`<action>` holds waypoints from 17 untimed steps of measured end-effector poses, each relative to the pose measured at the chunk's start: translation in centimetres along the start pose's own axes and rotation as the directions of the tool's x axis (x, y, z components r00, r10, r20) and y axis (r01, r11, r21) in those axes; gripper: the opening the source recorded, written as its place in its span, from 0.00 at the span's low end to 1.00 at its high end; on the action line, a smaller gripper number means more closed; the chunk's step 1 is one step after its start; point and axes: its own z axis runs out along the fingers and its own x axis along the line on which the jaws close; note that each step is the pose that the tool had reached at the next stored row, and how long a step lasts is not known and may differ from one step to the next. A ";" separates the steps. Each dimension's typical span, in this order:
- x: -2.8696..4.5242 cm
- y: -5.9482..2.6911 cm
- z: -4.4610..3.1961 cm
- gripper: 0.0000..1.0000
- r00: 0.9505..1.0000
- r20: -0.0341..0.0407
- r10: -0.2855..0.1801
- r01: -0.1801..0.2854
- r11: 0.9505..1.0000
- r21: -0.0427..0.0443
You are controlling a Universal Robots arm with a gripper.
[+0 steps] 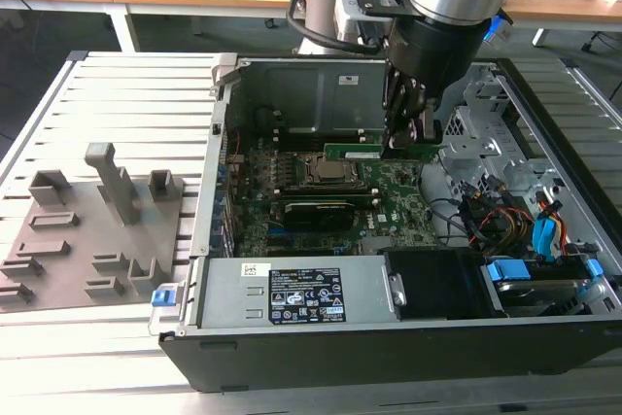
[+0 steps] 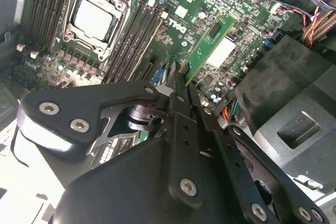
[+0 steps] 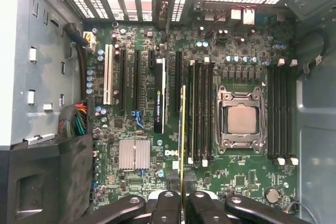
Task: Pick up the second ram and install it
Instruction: 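Insert the second ram into the second slot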
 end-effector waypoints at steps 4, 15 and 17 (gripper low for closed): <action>0.02 0.04 0.31 0.14 1.000 0.000 0.000 0.000 1.000 0.000; 0.10 -0.02 1.99 0.14 1.000 0.000 0.000 0.000 1.000 0.000; 0.11 -0.01 2.17 0.14 1.000 0.000 0.000 0.000 1.000 0.000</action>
